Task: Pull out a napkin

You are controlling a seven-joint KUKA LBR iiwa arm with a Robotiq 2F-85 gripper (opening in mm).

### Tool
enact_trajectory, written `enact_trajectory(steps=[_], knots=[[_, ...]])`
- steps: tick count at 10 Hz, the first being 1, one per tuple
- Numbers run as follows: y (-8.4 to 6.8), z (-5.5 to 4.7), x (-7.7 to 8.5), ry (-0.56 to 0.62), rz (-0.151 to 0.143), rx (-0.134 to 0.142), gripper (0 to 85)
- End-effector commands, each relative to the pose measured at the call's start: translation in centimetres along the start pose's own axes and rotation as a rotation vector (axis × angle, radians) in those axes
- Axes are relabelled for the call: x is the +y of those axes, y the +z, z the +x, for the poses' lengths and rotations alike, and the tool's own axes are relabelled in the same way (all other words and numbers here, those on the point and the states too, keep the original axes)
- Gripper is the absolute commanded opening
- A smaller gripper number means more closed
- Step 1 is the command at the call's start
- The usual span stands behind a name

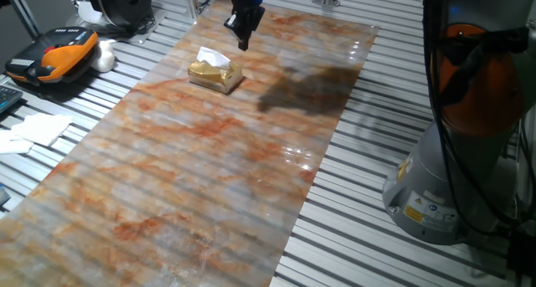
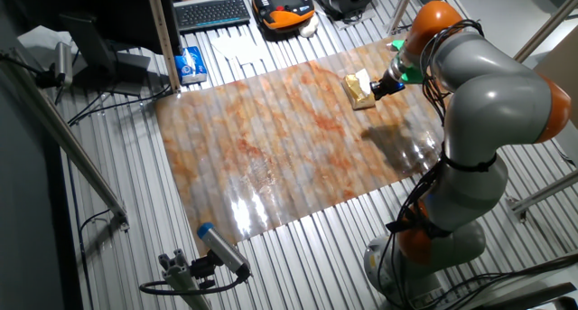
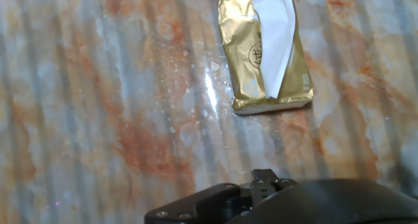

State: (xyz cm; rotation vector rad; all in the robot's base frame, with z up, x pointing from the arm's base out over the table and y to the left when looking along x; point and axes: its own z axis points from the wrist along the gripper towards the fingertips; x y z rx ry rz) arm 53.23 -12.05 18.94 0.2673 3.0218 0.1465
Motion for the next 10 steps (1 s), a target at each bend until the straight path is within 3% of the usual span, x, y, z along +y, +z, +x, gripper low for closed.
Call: enact_trajectory(steps=[1, 10], knots=[[0.00, -0.16, 0.14, 0.002, 0.001, 0.001, 0.0], [0.27, -0.86, 0.63, 0.009, 0.006, -0.005, 0.0]])
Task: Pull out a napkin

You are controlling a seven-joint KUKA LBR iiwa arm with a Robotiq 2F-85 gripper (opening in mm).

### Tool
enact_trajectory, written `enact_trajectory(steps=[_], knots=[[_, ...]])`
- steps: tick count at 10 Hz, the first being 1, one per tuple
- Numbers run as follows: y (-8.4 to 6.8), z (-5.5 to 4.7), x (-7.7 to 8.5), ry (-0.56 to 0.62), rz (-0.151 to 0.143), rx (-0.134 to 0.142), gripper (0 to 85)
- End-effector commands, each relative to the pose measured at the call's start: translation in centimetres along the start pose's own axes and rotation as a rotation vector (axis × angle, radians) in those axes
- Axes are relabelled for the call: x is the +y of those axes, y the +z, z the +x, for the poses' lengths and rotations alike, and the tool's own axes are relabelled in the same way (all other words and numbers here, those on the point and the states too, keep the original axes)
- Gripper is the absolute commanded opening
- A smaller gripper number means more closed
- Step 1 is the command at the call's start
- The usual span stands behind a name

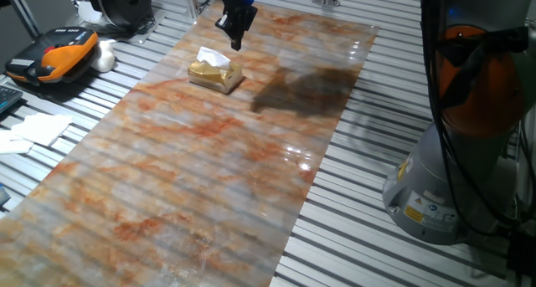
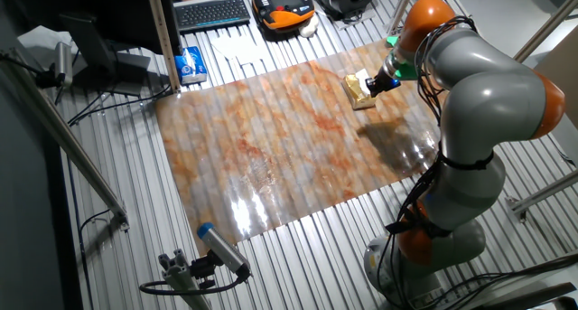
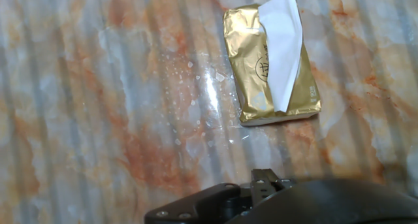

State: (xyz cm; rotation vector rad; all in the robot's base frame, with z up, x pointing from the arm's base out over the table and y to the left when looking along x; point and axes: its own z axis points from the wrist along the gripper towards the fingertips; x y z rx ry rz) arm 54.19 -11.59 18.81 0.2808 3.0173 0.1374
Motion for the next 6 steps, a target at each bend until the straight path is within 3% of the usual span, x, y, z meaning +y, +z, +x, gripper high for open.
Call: enact_trajectory(steps=[1, 6], knots=[[-0.06, 0.06, -0.01, 0.000, -0.009, 0.004, 0.0], [-0.26, 0.07, 0.07, -0.001, -0.001, 0.003, 0.0]])
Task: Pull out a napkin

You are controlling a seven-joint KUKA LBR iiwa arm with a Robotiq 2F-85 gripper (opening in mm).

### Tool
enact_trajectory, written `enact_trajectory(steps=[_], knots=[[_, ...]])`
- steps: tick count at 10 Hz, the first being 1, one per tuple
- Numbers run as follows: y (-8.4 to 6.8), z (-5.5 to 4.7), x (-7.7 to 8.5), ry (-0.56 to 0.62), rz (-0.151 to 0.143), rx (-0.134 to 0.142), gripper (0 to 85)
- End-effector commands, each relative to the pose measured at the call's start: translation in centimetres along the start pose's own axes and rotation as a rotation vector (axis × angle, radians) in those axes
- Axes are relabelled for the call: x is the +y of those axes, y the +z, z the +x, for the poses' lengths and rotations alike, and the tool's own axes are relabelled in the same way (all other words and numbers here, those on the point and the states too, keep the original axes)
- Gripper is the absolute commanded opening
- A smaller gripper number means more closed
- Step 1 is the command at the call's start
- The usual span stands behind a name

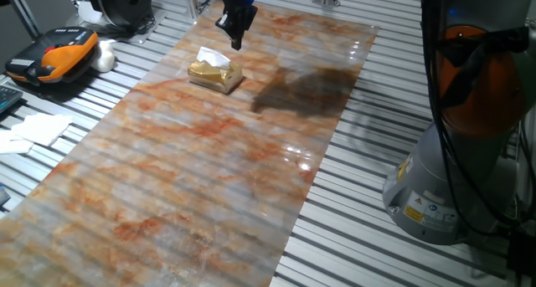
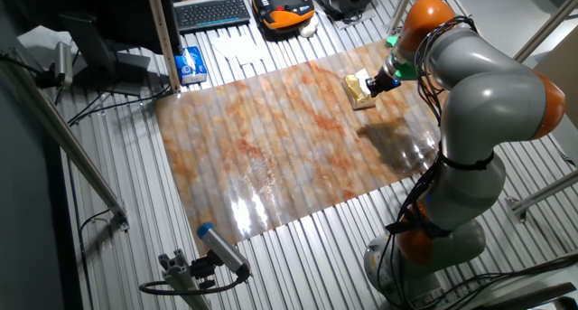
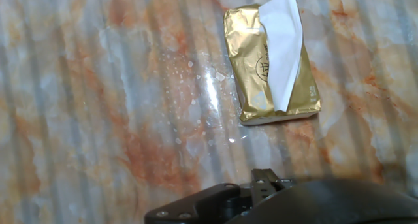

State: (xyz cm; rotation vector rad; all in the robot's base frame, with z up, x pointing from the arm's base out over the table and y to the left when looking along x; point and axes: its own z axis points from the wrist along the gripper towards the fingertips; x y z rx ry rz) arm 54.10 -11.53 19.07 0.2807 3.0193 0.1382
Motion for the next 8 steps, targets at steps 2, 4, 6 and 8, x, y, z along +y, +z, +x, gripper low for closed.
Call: enact_trajectory(steps=[2, 4, 6, 8], knots=[[0.10, -0.14, 0.08, 0.015, 0.000, -0.002, 0.0], [0.08, -0.14, 0.10, -0.003, 0.019, -0.008, 0.0], [0.04, -0.12, 0.10, 0.000, 0.013, -0.007, 0.0], [-0.01, -0.12, 0.12, 0.001, 0.010, -0.005, 0.0]])
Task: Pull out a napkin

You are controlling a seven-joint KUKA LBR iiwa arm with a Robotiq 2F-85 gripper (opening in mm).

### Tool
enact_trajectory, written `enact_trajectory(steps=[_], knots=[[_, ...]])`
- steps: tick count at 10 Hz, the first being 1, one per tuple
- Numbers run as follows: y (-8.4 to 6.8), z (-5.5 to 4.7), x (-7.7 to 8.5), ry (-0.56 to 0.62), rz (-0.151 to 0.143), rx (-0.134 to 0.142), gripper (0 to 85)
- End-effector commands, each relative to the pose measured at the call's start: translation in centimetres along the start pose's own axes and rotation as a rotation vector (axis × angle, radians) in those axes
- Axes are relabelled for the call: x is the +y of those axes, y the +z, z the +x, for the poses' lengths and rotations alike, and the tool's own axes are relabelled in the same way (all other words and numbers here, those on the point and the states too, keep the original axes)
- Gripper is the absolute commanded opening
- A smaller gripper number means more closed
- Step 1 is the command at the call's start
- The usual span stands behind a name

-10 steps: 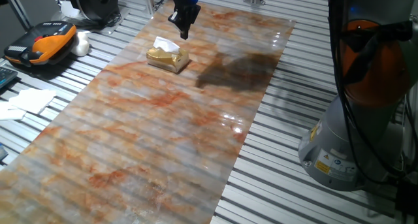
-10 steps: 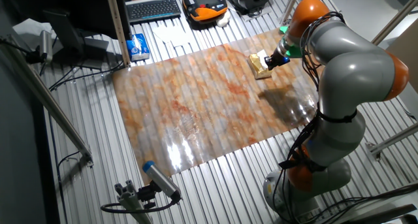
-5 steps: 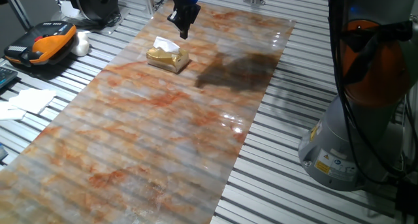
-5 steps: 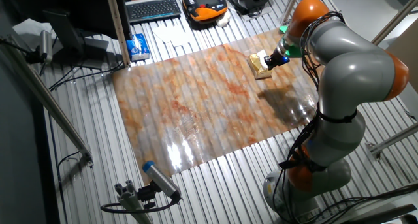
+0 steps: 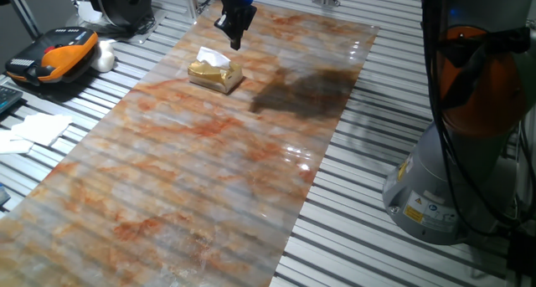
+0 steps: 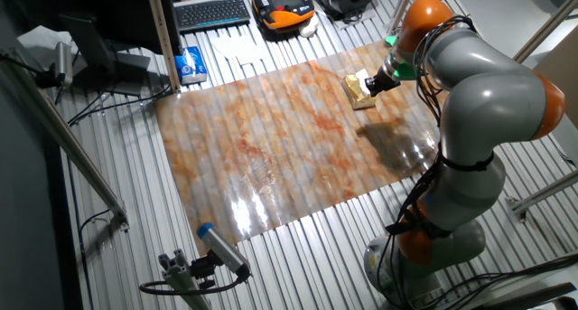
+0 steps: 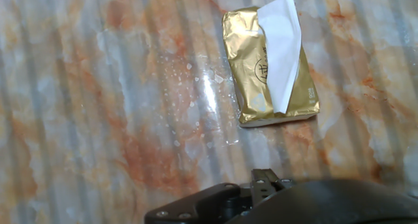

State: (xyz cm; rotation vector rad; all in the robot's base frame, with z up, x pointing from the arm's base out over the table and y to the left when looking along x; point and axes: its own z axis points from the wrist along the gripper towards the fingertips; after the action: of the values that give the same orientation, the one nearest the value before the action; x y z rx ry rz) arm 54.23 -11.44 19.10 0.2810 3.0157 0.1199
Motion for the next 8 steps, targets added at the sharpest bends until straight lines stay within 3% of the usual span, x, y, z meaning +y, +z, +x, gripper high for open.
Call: enact_trajectory(steps=[1, 2, 4, 8], knots=[[-0.09, 0.00, 0.04, 0.001, 0.003, -0.001, 0.0], [-0.27, -0.03, 0.16, 0.003, 0.014, 0.005, 0.0], [-0.54, 0.16, 0.18, 0.033, 0.005, 0.032, 0.0], [0.03, -0.21, 0.32, 0.050, 0.022, 0.026, 0.0]])
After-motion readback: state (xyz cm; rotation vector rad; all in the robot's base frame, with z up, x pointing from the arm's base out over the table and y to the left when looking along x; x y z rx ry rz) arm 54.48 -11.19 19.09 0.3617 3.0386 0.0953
